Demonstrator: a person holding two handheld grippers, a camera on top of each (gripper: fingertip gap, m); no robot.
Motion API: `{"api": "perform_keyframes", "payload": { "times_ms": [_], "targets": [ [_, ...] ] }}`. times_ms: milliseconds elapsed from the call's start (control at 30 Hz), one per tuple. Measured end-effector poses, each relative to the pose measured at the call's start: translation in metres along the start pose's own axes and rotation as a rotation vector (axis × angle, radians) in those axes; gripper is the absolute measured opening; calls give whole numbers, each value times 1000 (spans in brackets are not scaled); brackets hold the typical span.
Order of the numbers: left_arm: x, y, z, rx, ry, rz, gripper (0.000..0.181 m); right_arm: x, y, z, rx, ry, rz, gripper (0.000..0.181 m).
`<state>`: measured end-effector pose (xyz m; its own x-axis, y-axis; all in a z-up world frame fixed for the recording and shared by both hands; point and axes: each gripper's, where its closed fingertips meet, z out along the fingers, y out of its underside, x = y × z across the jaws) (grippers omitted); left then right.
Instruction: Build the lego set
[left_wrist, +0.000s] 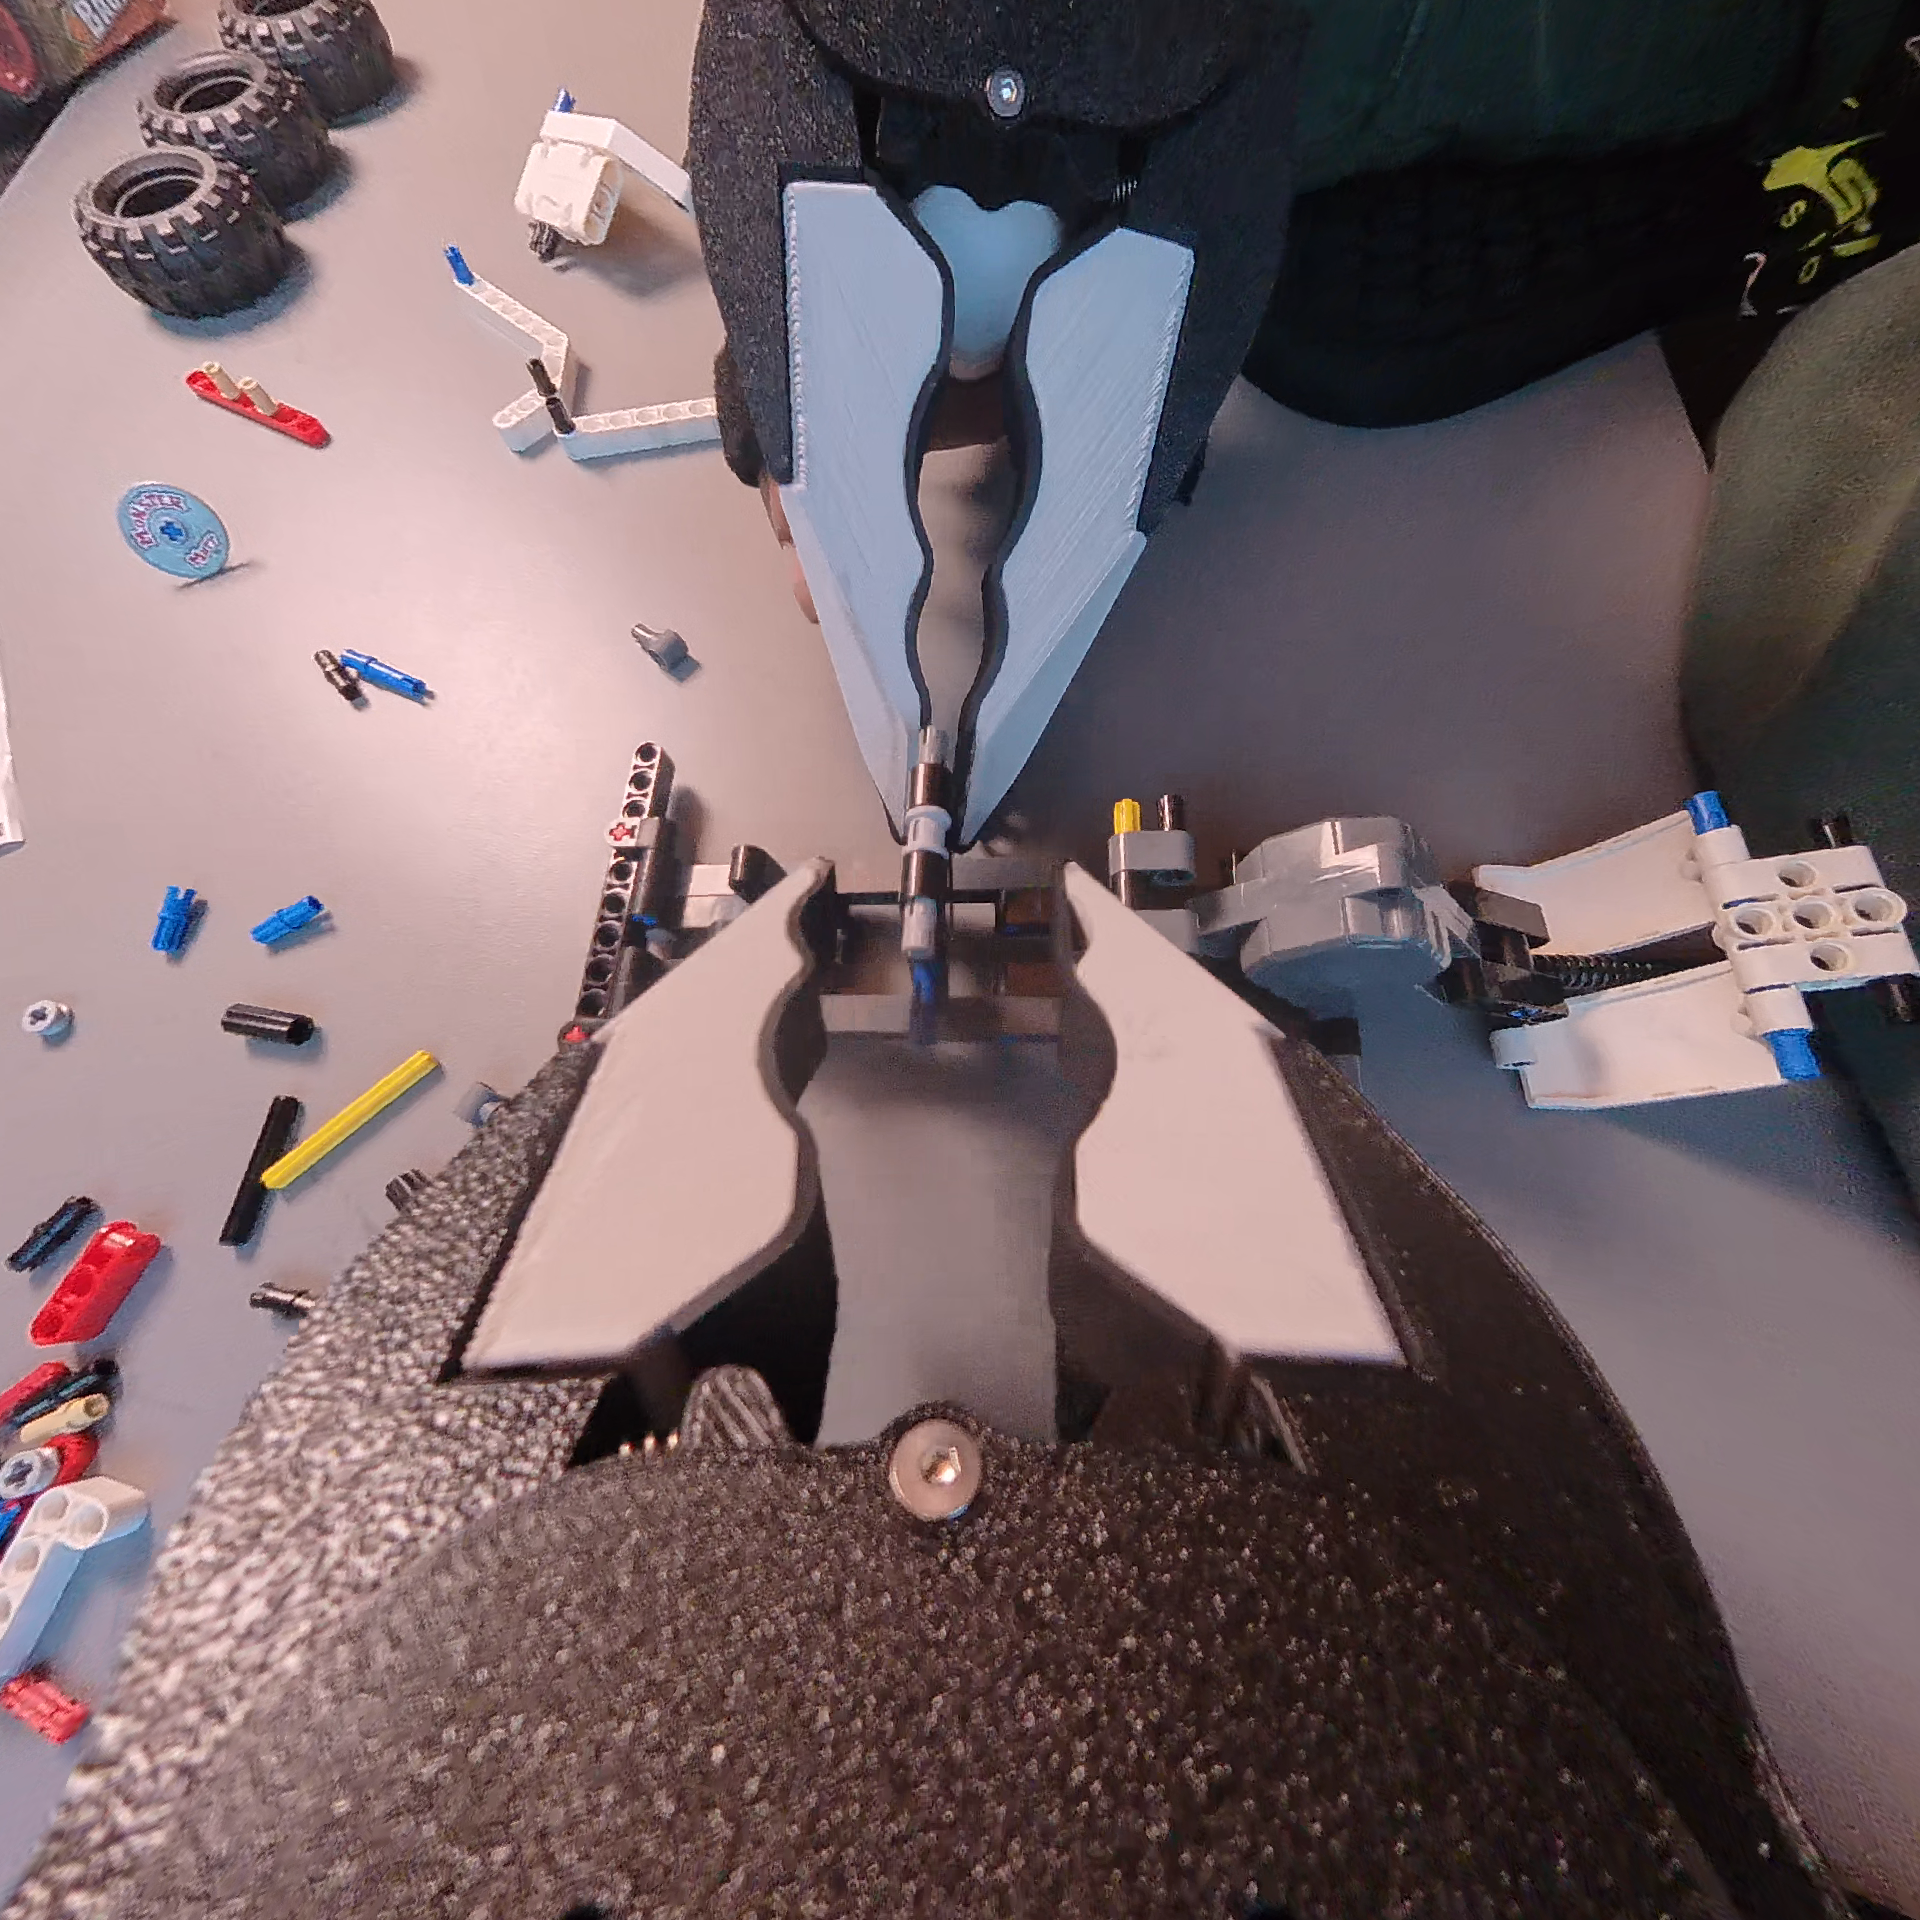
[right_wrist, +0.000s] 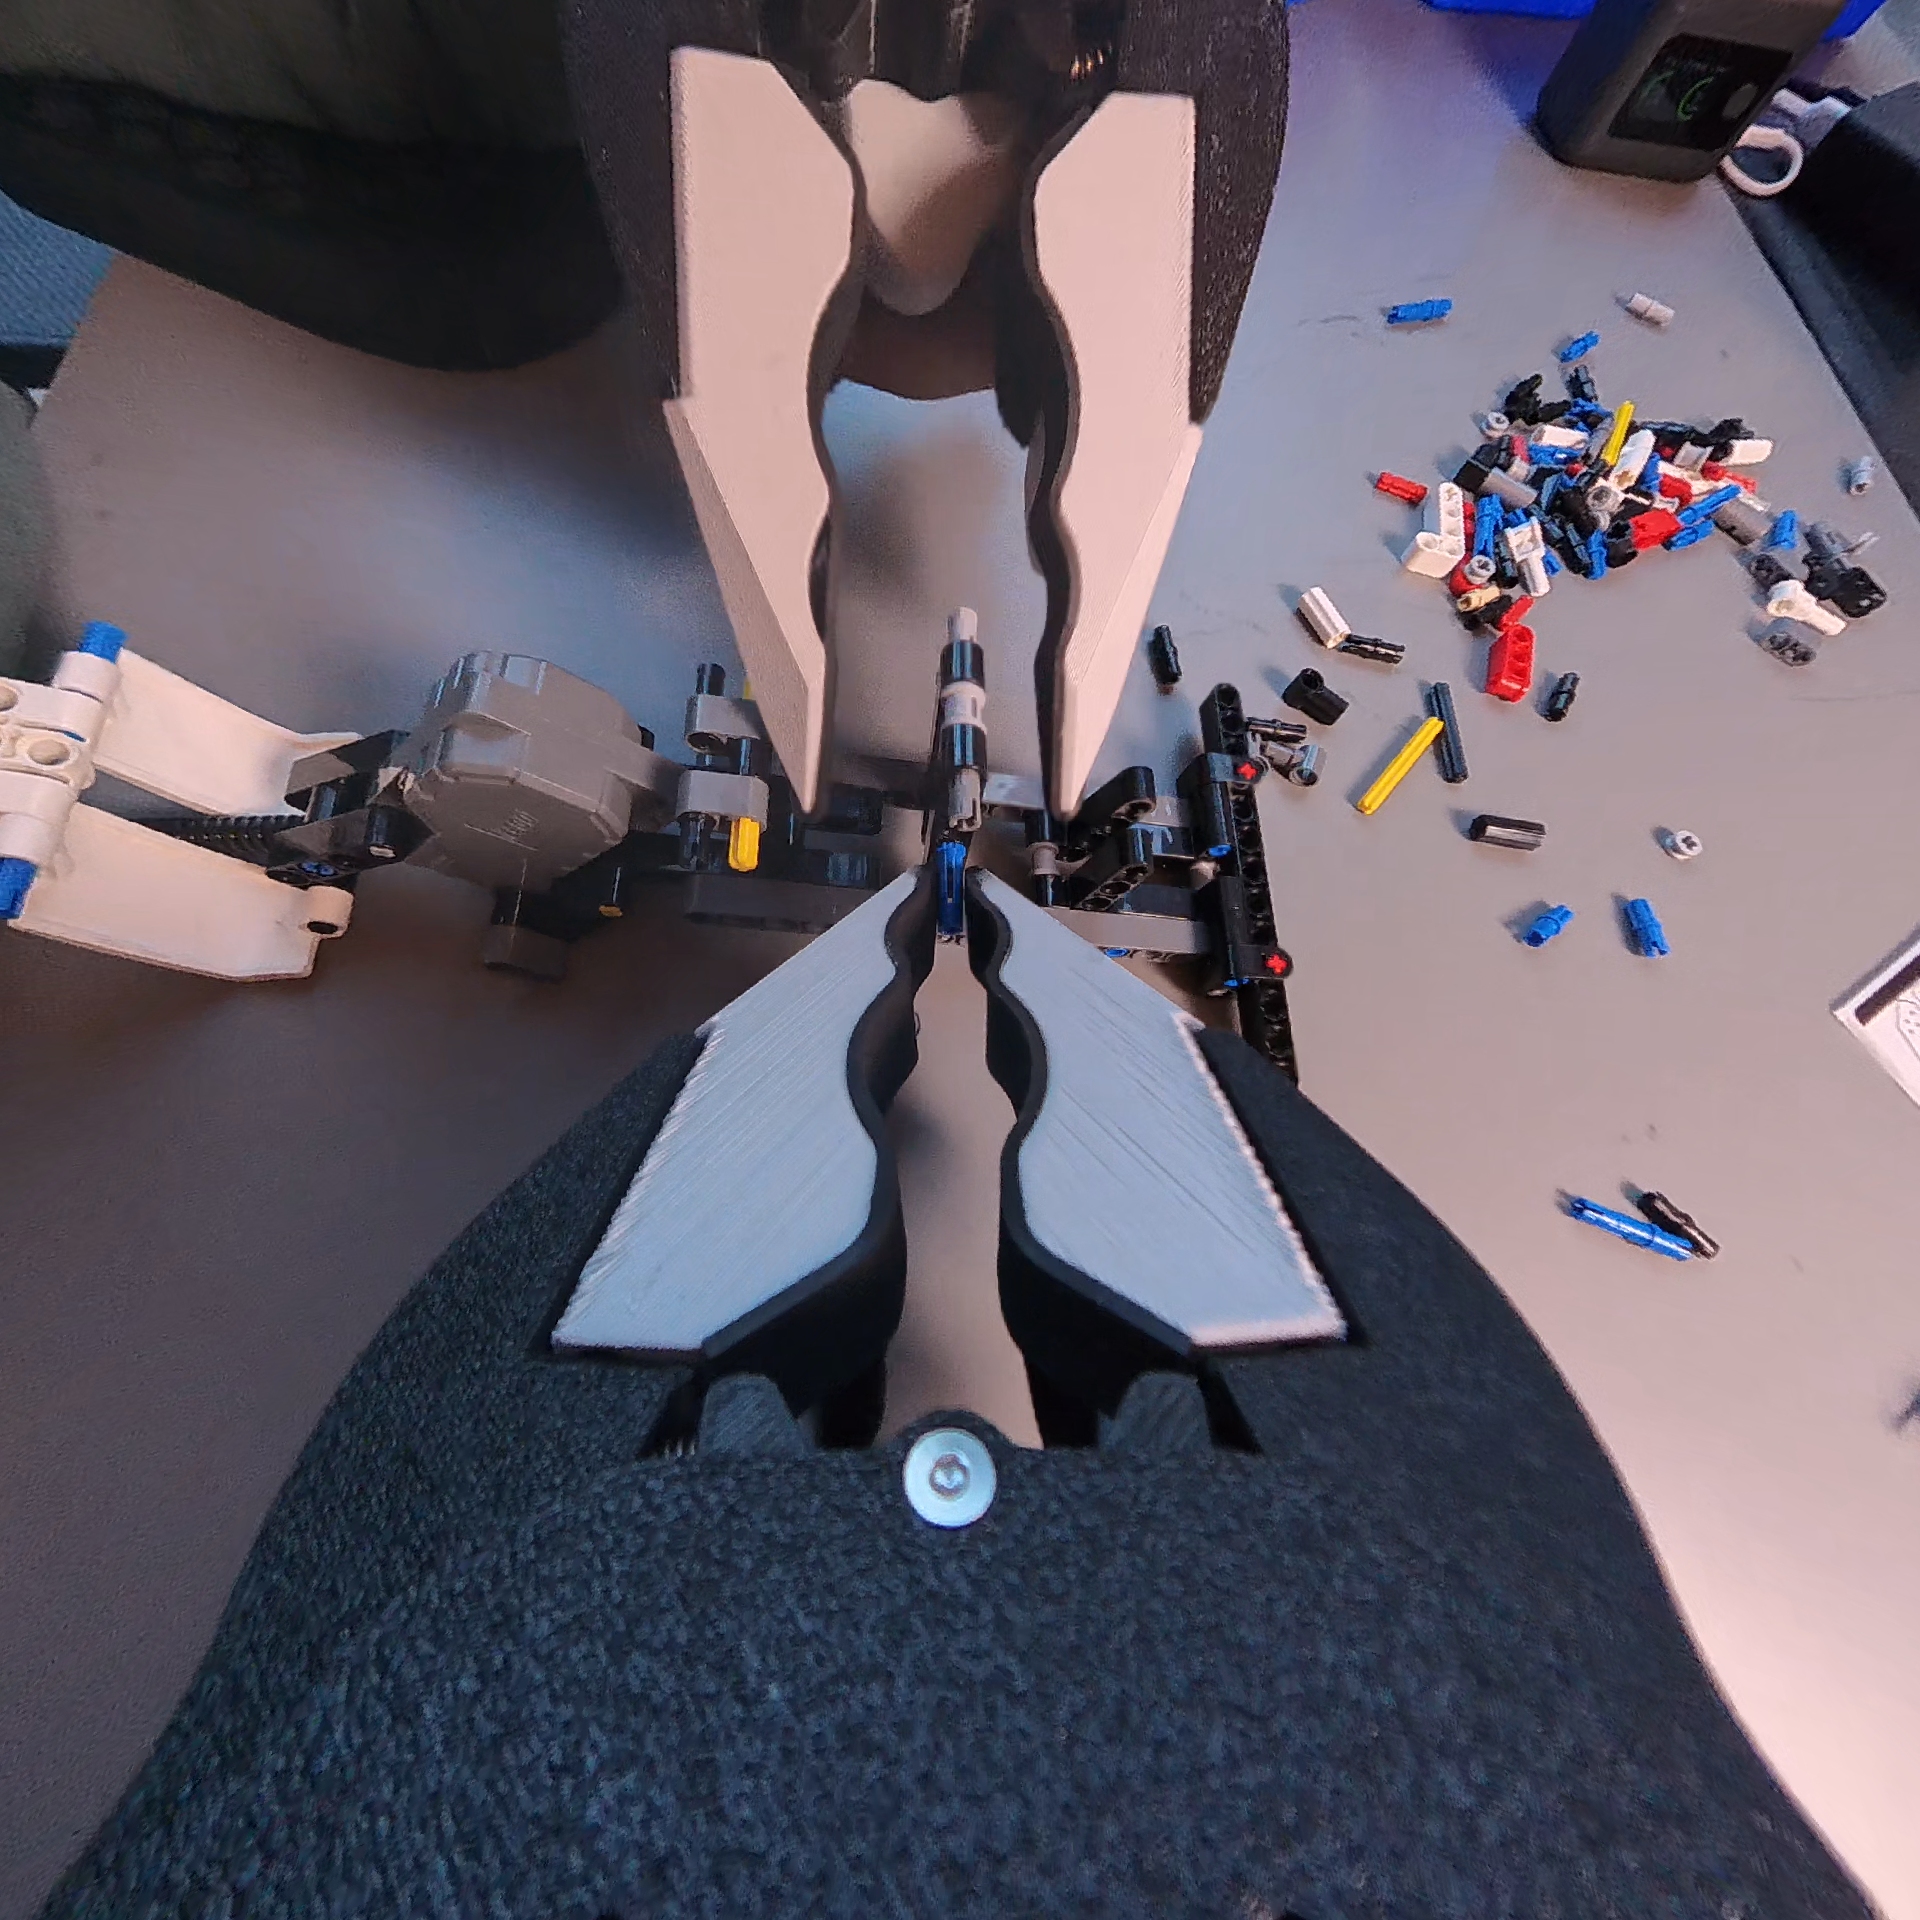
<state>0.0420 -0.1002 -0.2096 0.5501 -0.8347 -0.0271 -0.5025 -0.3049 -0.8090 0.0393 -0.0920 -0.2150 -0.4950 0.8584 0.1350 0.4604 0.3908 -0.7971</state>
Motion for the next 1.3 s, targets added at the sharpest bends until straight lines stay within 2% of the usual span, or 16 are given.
{"api": "perform_keyframes", "payload": {
  "times_ms": [33, 200, 267, 400, 600, 700, 767, 833, 967, 1100, 1300],
  "targets": [
    [-1, 0, -4, 1, -13, 2, 42, 1, 0, -1, 3, 8, -2, 7],
    [-5, 16, -17, -19, -36, -44, 27, 0, 1, -9, -8, 9, 15, 18],
    [-3, 18, -17, 2, -11, -83, 16, 1, 0, -8, -9, 18, 25, 17],
    [-3, 14, -11, 27, 4, -109, 6, -1, -1, -2, -20, 22, 40, 4],
    [-3, 13, -10, 34, 103, -240, 5, 0, 0, -1, -14, -37, 162, 4],
    [-12, 13, -9, 47, 68, -241, 6, 8, 2, -2, -23, 5, 180, 4],
    [-18, 13, -10, 50, 18, -212, 21, 9, 5, -7, -38, 26, 171, 7],
    [-22, 15, -16, 50, -15, -215, 34, 11, 12, -19, -71, 54, 165, 25],
    [-20, 22, -25, 48, -35, -200, 26, -4, 26, -41, -136, 52, 196, 37],
    [-16, 18, -20, 52, -21, -180, 22, -22, 47, -46, -239, 62, 189, 38],
    [-15, 17, -8, 32, -43, -150, 9, -30, 61, -39, -288, 67, 212, 28]
  ]
}}
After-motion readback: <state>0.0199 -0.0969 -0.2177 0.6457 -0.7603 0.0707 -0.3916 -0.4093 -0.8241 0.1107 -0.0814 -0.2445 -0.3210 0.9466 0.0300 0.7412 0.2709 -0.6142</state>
